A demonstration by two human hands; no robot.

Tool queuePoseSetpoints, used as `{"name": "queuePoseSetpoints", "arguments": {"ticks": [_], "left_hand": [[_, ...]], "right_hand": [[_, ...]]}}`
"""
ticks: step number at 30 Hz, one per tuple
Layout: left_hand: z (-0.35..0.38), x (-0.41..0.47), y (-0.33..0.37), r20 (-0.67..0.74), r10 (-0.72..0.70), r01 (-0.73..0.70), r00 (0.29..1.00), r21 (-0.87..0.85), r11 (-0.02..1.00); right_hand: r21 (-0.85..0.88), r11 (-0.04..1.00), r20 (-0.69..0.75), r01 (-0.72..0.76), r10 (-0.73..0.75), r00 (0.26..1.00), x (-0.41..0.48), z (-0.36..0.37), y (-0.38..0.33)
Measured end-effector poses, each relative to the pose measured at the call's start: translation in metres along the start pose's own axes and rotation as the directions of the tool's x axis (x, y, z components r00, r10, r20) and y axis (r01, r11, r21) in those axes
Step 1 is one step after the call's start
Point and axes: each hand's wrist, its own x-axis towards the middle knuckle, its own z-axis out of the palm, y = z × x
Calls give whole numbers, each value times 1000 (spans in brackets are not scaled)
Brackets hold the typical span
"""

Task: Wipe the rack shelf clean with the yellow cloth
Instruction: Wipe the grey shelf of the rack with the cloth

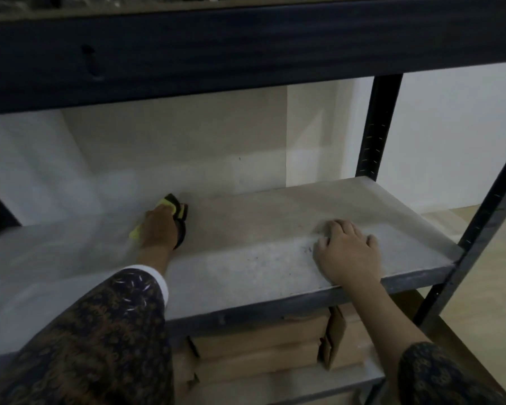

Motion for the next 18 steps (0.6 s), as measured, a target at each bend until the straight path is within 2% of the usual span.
{"name": "queuePoseSetpoints", "arguments": {"ticks": [2, 6, 8, 10, 12, 15, 18], "left_hand": [[-17, -11, -17, 6, -70, 71, 998, -17, 997], [-48, -50, 10, -55, -28, 18, 998, -179, 984], [-51, -79, 51, -46, 90, -97, 995, -208, 973], [-40, -113, 88, -48, 309, -311, 950, -238, 920], [-17, -141, 108, -16, 445, -440, 896, -180, 880], [5, -159, 110, 61, 515, -516, 855, -9, 857], [-4, -150, 90, -25, 528, -528, 849, 23, 849]], "right_hand": [[-3, 1000, 4, -9, 9, 1000, -2, -2, -3], [-66, 998, -26, 12, -13, 1000, -8, -6, -12], [-53, 995, -6, 82, -83, 997, -13, -4, -28], [2, 991, 34, 132, -132, 991, -22, 0, -50], [53, 991, 14, 123, -123, 992, -31, 7, -68], [54, 995, -33, 80, -78, 996, -40, 16, -74], [18, 998, -4, 65, -65, 998, -42, 14, -70]]}}
